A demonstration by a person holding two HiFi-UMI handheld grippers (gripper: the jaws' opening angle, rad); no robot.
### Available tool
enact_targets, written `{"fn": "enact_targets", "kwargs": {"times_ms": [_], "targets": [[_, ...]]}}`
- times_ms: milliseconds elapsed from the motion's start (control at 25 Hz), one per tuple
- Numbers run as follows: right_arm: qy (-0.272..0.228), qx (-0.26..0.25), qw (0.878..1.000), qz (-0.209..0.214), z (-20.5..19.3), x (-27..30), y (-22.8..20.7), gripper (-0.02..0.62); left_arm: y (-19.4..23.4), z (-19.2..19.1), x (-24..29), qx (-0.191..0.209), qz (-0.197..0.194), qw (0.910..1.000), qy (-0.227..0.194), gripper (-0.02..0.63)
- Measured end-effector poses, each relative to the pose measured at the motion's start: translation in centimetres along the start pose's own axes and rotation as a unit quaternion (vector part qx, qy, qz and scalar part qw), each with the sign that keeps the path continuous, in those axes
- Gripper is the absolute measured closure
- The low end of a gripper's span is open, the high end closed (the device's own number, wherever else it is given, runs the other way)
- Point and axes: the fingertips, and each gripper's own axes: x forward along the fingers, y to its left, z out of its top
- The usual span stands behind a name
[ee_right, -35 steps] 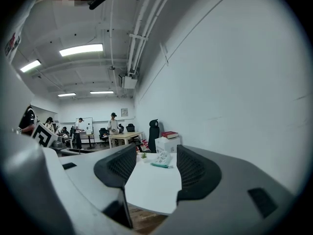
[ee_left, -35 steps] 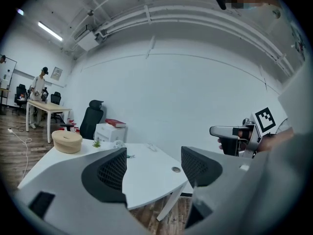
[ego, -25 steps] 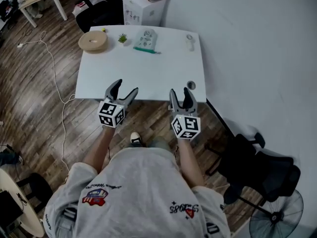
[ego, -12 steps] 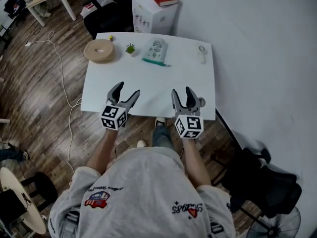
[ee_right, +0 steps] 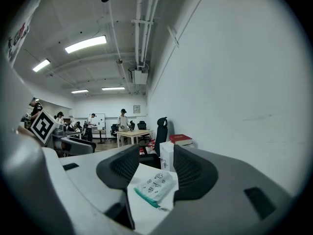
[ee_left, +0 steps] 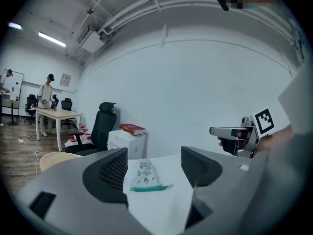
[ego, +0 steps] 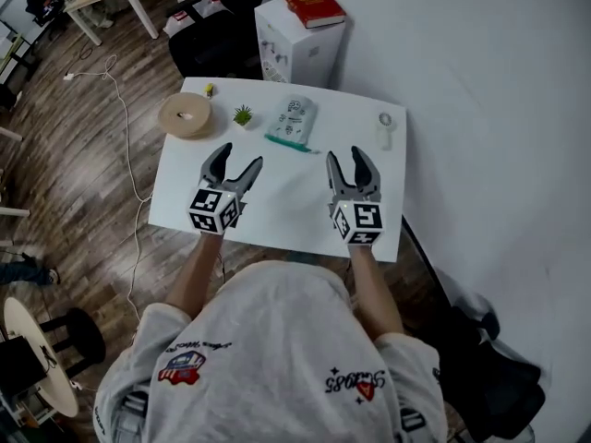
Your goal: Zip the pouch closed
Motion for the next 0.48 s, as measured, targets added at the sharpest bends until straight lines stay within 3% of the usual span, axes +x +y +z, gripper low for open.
{"fn": "enact_targets", "kwargs": {"times_ms": [200,480], "targets": [[0.015,0.003,1.000,0.019,-0.6,3.3,-4.3,0.390,-0.5,-0.1,4.5,-0.005,0.008,0.9998,0.016,0.273],[0.054,0.001,0.998,0.044,-4.6,5.6,-7.3,0.396,-1.5,-2.6,8.5,-0.014,0.019,0.9988,0.043,0.273]]}}
